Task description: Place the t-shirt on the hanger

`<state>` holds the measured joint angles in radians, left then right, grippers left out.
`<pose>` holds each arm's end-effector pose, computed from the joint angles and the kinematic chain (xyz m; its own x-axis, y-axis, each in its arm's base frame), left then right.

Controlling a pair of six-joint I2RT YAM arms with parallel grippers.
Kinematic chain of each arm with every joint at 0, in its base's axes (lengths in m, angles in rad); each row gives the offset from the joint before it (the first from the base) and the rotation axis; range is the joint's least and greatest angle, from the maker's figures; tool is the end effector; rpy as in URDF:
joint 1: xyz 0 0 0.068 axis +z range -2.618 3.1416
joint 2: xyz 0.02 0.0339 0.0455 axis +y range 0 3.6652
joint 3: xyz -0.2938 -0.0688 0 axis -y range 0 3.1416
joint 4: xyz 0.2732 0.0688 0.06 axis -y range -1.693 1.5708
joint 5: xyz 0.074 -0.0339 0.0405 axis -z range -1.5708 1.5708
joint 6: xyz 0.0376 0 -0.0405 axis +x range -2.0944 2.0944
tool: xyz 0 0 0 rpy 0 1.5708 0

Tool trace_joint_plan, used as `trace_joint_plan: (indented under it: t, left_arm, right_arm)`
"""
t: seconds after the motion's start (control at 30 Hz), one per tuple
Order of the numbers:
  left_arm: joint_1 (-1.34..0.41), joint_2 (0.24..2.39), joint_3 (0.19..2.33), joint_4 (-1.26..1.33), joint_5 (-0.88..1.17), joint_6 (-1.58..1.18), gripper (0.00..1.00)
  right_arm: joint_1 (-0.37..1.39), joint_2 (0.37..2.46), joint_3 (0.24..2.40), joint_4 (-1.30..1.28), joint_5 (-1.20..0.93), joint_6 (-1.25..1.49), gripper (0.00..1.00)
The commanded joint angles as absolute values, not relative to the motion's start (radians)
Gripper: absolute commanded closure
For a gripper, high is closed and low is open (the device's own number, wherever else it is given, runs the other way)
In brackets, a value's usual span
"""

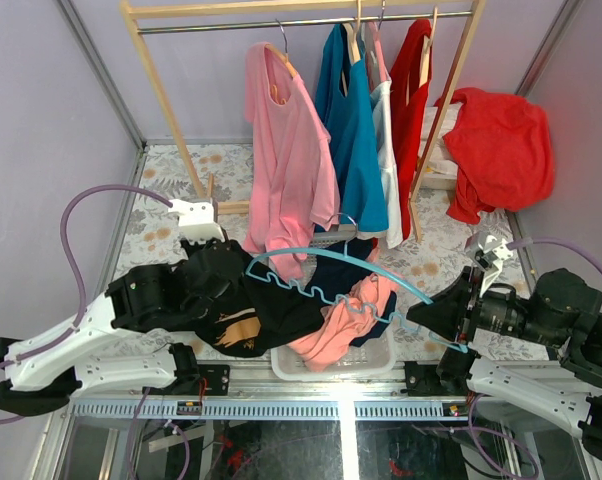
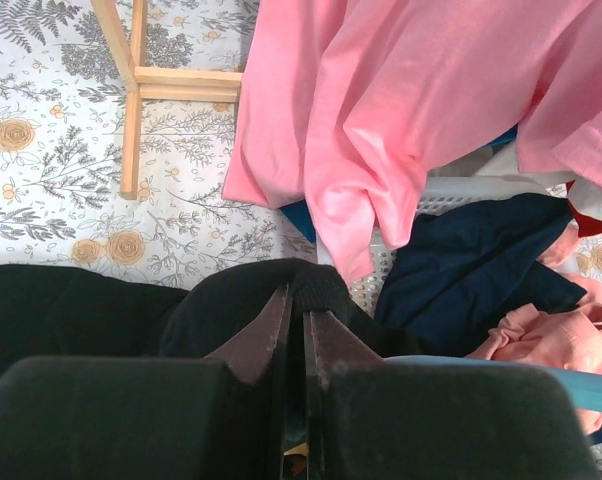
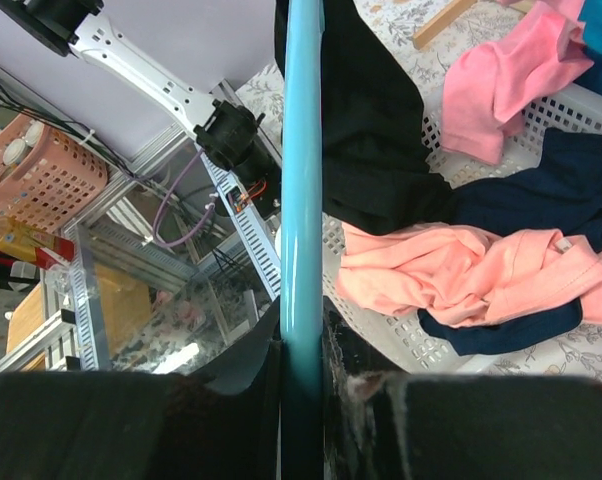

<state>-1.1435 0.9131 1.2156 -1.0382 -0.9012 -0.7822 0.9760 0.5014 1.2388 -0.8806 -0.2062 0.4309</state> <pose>0.0913 -0.1293 0.4194 -0.4256 -0.1209 -0.8968 0.0338 0.9882 -0.1493 0.0126 0.0324 0.4670 -0.4587 0.0516 -0.8871 -0.8064 0.3952 0.4400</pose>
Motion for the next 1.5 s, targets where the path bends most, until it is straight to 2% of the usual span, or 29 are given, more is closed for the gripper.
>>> trace_joint_plan:
  t: [0.0, 0.43, 0.77, 1.17, 1.47]
  left_arm:
    - [-1.138, 0.891, 1.251, -0.992, -0.935, -0.769, 1.00]
    - [-1.139, 0.851, 1.208, -0.993, -0.924, -0.783, 1.00]
    - [-1.139, 0.877, 1.196, -0.966, -0.923, -0.769, 0.99]
    - [-1.139, 0.917, 1.216, -0.927, -0.903, -0.747, 0.99]
    - [-1.138, 0.904, 1.237, -0.937, -0.915, -0.736, 0.99]
  right_arm:
    - [0.974, 0.503, 1.202, -0.773, -0.256, 0.449, 1.00]
    - [0.975, 0.500, 1.280, -0.760, -0.311, 0.475, 1.00]
    - [0.975, 0.521, 1.393, -0.883, -0.269, 0.429, 1.00]
    - [0.974, 0.510, 1.256, -0.783, -0.326, 0.448, 1.00]
    - [0.974, 0.572, 1.242, -0.782, -0.309, 0.426, 1.00]
